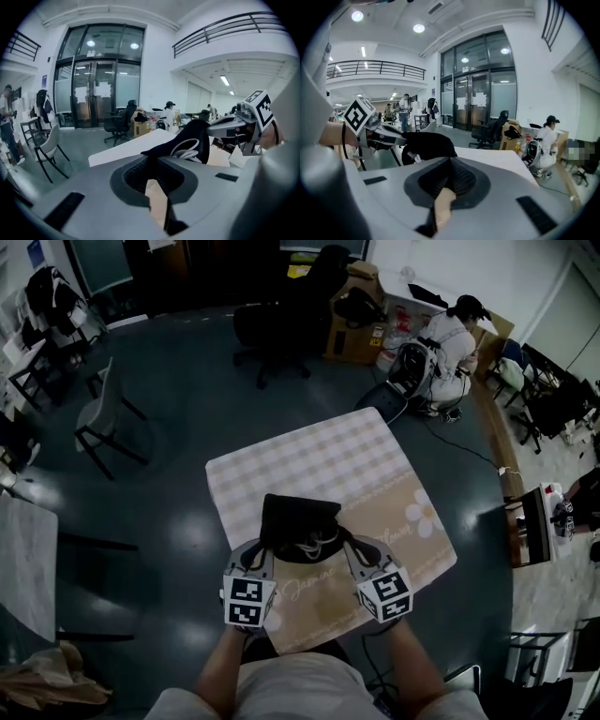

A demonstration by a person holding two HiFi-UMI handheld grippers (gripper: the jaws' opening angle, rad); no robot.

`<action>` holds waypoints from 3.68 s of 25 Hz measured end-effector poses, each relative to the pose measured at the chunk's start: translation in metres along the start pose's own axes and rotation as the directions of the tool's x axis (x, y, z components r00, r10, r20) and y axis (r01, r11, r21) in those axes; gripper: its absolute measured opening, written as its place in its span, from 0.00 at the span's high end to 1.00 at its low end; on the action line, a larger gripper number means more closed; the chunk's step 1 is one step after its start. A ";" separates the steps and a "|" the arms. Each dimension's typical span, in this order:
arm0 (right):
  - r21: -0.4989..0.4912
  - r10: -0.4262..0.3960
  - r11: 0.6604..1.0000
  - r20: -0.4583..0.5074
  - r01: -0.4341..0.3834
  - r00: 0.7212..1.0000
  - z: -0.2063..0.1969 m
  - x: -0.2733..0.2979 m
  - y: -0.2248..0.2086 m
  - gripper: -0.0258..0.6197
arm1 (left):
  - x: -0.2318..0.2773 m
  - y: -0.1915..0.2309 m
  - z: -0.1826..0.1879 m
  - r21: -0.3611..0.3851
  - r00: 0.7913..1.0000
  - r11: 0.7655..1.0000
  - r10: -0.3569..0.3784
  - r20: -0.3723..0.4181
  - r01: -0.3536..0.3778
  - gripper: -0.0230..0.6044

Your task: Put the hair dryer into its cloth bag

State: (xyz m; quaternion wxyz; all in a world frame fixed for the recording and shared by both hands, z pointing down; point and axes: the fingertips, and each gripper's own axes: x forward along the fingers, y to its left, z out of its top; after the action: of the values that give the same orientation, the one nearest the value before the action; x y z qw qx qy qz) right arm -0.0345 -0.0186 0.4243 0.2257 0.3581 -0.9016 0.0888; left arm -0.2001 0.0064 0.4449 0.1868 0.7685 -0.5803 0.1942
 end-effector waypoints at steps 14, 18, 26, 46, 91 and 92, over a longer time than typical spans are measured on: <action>0.184 -0.197 0.966 0.058 0.184 0.979 0.031 -0.065 0.041 0.93 | -0.049 -0.009 0.046 0.083 0.967 0.966 -0.248 0.055 0.243 0.93; 0.196 -0.250 0.952 0.059 0.235 0.966 0.033 -0.070 0.029 0.93 | -0.036 -0.016 0.059 0.134 0.957 0.952 -0.283 0.059 0.274 0.93; 0.180 -0.267 0.950 0.050 0.255 0.962 0.063 -0.038 -0.051 0.93 | 0.042 -0.028 0.129 0.194 0.955 0.941 -0.292 0.046 0.278 0.93; 0.192 -0.321 0.935 0.104 0.298 0.941 0.057 0.022 -0.208 0.93 | 0.202 -0.048 0.182 0.145 0.978 0.974 -0.190 0.089 0.176 0.93; 0.317 -0.443 0.805 -0.238 0.501 0.864 -0.176 -0.026 0.017 0.77 | 0.053 -0.040 -0.141 0.063 0.956 0.966 -0.239 -0.170 0.252 0.90; 0.324 -0.456 0.798 -0.228 0.508 0.860 -0.172 -0.033 0.027 0.77 | 0.040 -0.037 -0.141 0.056 0.958 0.967 -0.237 -0.160 0.249 0.90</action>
State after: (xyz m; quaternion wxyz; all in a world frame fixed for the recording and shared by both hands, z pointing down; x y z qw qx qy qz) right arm 0.0270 0.0763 0.5606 0.2306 0.6052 -0.7287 0.2227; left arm -0.1655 0.0556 0.5841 0.2238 0.8235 -0.4578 0.2494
